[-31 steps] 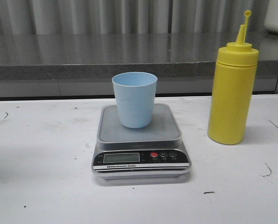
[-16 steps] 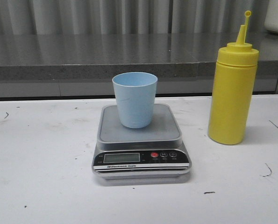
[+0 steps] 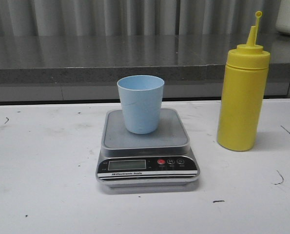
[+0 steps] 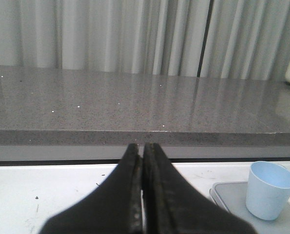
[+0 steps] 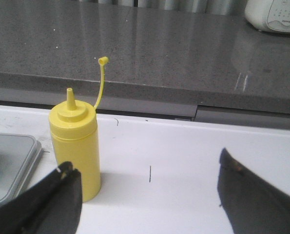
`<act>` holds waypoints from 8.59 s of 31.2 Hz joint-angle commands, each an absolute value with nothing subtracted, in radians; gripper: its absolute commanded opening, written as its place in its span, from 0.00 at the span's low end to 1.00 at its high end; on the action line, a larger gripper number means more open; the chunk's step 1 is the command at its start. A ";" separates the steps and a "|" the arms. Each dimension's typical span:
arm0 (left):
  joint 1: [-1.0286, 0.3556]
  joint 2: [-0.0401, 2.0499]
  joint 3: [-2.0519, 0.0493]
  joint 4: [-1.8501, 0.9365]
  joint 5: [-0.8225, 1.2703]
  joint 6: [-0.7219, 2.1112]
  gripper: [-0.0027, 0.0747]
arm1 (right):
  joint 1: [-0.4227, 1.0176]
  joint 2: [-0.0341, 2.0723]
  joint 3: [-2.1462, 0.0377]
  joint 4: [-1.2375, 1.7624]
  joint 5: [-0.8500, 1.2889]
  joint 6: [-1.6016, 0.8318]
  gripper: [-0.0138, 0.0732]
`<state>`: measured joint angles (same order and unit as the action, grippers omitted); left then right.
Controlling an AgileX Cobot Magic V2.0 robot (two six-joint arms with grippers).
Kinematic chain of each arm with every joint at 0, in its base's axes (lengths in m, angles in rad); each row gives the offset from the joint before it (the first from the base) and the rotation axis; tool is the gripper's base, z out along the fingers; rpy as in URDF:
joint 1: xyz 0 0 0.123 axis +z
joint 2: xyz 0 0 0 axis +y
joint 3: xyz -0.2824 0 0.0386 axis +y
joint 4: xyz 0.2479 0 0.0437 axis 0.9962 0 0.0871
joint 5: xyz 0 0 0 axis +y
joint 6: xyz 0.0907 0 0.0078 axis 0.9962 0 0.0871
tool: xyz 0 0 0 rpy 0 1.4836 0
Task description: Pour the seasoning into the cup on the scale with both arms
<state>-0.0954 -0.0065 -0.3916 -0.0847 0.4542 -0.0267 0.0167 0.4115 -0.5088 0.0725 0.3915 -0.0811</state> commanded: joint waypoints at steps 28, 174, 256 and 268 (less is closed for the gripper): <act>-0.095 -0.022 -0.411 -0.096 0.371 -0.037 0.01 | 0.257 1.275 -0.481 0.252 -0.180 -0.072 0.83; -0.095 -0.022 -0.411 -0.096 0.371 -0.037 0.01 | 0.536 1.656 -1.001 0.595 -0.771 -0.522 0.28; -0.095 -0.022 -0.411 -0.096 0.371 -0.037 0.01 | 0.536 1.796 -0.597 0.603 -1.128 -0.166 0.62; -0.095 -0.022 -0.411 -0.096 0.371 -0.037 0.01 | 0.536 1.796 -0.597 0.603 -1.129 -0.167 0.84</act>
